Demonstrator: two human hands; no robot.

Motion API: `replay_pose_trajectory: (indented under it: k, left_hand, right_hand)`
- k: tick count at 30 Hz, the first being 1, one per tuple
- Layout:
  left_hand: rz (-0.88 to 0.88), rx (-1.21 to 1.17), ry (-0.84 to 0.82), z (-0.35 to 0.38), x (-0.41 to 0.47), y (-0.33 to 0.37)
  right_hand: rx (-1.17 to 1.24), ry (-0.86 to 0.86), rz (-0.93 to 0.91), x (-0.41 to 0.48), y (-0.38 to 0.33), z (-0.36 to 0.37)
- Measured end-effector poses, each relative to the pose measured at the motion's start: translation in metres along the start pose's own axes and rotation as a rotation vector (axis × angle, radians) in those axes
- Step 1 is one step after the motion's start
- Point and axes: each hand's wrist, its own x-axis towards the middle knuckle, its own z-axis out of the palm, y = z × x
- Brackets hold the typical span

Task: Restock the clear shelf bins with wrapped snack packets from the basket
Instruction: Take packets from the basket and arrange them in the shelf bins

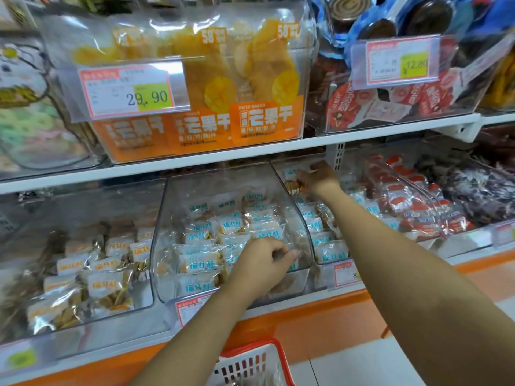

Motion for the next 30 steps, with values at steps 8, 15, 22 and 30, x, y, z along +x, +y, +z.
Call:
replay_pose_trajectory:
  k: [8,15,22,30]
  left_hand:
    - [0.208,-0.115,0.305,-0.006,-0.046,0.0]
    - [0.08,-0.146,0.243,0.002,-0.154,-0.052]
    - [-0.337,-0.034,-0.331,0.046,-0.225,-0.119]
    - [-0.23,0.073,-0.503,0.136,-0.269,-0.122]
  right_hand:
    - [-0.112,0.053,-0.324,-0.122,-0.004,-0.03]
    - [-0.474,-0.291,-0.48,-0.239,0.051,-0.009]
    - [-0.885,-0.809,-0.358,-0.32,0.138,0.032]
    - [-0.933,-0.947,-0.419,-0.356,0.19,0.045]
